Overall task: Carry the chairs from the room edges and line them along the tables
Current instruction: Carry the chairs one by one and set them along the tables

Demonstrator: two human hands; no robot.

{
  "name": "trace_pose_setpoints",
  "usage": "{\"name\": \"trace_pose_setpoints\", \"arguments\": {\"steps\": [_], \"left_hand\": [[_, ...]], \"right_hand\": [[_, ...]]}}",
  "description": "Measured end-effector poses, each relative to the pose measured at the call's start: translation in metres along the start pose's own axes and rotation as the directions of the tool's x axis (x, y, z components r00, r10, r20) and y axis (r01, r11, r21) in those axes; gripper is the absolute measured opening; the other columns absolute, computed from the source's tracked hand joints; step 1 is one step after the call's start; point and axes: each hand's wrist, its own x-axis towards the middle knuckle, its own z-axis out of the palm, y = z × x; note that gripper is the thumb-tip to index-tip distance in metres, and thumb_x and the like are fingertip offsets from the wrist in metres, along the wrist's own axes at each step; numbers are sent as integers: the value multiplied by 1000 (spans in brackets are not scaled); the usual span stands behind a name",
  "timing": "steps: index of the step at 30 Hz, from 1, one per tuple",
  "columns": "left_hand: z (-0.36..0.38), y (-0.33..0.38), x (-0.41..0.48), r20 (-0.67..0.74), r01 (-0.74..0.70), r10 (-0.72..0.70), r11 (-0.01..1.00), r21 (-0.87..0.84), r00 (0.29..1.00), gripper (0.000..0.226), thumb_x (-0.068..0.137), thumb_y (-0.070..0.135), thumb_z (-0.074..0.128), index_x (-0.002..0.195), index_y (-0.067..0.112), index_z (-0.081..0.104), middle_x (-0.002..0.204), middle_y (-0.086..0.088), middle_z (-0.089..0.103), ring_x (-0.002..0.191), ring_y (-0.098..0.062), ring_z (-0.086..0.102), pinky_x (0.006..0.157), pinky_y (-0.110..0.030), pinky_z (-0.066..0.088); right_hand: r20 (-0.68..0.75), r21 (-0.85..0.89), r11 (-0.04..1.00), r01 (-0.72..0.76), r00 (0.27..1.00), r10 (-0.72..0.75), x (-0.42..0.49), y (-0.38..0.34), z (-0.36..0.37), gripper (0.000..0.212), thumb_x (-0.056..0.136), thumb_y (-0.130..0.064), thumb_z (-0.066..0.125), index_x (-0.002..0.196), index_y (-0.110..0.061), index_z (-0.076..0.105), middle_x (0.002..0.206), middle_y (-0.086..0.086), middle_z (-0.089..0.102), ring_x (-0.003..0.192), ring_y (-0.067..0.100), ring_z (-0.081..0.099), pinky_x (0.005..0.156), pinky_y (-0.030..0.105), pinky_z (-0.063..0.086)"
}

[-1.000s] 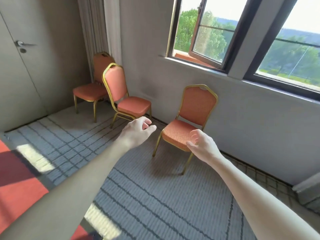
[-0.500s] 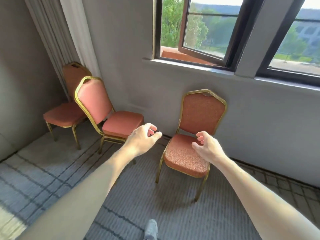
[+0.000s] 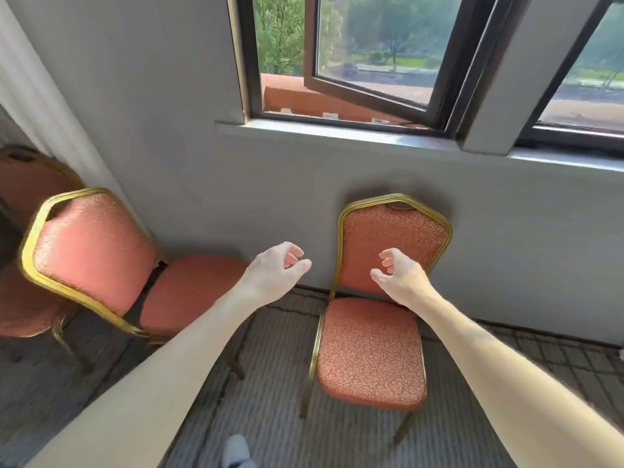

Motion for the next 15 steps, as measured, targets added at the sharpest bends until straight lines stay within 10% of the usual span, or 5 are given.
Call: {"name": "trace_pose_setpoints", "arguments": {"steps": [15], "left_hand": [[-34, -22, 356, 345, -319, 285, 947, 46, 894, 32, 95, 52, 52, 120, 33, 59, 112, 14, 65, 106, -6, 59, 96, -30, 47]], "right_hand": [[-190, 168, 908, -383, 891, 411, 242, -29, 32, 51, 93, -38, 63, 136, -14, 52, 131, 4, 61, 119, 22, 58, 102, 39, 47]]}}
